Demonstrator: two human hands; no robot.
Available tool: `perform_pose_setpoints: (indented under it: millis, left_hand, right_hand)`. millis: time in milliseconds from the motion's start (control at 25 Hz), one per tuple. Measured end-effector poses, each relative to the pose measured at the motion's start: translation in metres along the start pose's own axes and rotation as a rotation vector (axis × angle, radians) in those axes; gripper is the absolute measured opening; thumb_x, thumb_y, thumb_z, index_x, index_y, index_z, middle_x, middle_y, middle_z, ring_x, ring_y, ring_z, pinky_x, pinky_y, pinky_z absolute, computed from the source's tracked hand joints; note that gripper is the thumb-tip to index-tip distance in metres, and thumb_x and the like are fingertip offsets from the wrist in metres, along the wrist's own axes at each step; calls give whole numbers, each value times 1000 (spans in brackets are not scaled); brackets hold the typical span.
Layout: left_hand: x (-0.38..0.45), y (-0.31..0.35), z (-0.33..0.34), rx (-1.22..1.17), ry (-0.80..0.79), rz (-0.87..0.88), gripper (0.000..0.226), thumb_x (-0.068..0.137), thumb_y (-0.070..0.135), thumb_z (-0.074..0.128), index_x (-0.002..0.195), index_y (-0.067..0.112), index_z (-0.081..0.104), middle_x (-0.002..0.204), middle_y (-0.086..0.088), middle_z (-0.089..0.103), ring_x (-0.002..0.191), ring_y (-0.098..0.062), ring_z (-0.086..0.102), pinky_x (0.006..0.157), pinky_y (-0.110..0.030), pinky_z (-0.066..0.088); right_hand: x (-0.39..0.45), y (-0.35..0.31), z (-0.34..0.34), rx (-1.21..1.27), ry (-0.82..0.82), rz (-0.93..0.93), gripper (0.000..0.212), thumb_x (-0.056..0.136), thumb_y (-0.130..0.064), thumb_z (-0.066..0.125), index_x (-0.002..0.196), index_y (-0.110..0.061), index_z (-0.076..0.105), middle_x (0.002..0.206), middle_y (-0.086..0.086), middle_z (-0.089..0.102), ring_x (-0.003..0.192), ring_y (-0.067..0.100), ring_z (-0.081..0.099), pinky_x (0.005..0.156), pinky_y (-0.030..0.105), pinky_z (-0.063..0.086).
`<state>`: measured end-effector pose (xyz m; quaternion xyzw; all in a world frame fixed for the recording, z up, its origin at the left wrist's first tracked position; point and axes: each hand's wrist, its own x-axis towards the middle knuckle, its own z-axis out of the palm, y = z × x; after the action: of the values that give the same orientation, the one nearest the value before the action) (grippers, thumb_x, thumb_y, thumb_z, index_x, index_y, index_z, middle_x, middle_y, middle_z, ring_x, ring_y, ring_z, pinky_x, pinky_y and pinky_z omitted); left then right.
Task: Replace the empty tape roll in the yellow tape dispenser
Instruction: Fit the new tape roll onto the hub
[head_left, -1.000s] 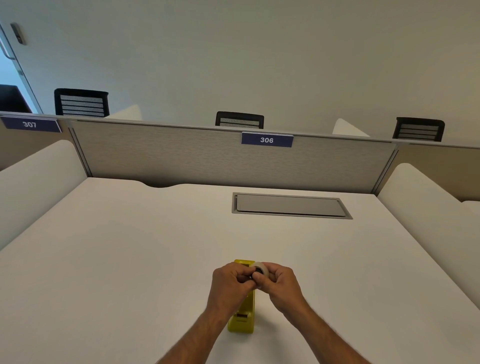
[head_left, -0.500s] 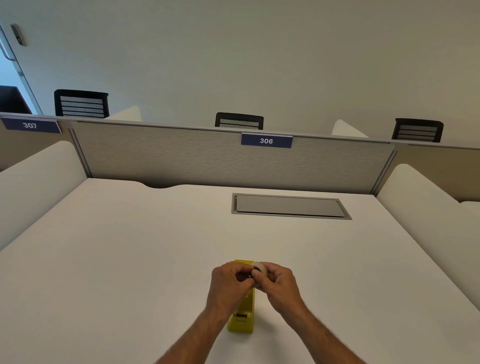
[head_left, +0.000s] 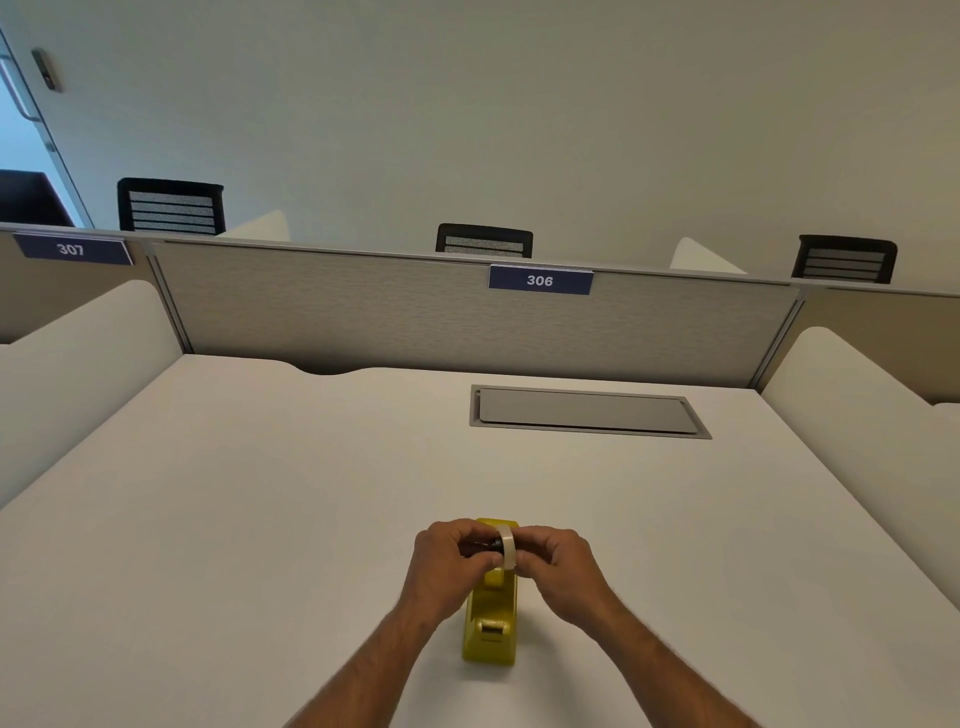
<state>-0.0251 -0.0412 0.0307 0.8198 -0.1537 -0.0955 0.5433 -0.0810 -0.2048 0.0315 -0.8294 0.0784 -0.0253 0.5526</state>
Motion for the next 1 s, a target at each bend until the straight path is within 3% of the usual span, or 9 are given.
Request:
perform_pose_setpoints:
  millis: [160,280,560,800,1000]
  left_hand:
    - [2,-9,-1,18,-27,-34,37,71,11,83,88,41,70,85,20,73,78,5,70,71,-15,55]
    - [3,-15,1,41,-11,-30,49,70,9,84,110,33,67,90,15,73,81,-2,71,80,-23,59]
    - [7,-21,7,95,-30,-47,72,75,21,81,137,36,46,92,24,67,83,0,66,69,-6,45]
    - [9,-22,12,126,11,-61,74,80,20,78,142,33,41,106,12,73,84,-6,66,82,-19,49]
    - [11,-21,12,123,41,-78,74,80,21,78,144,29,41,110,5,74,98,-11,68,98,-34,50]
  right_hand:
    - [3,2,3,-163,-8,-14,33,88,-10,69,107,-36,75,101,-11,77,94,4,70,85,21,55]
    - [4,3,6,-286,8,-16,31,89,-11,67,114,-28,73,106,-7,75,96,8,68,86,22,53]
    - [5,5,12,-482,50,-64,25,92,-22,66,117,-24,71,106,2,70,93,14,60,80,17,44]
    - [10,7,17,-496,76,-49,25,94,-20,64,117,-23,71,106,4,69,90,10,55,79,14,41]
    - [16,9,16,-535,74,-41,24,94,-23,63,117,-24,71,105,4,68,88,10,54,75,11,39]
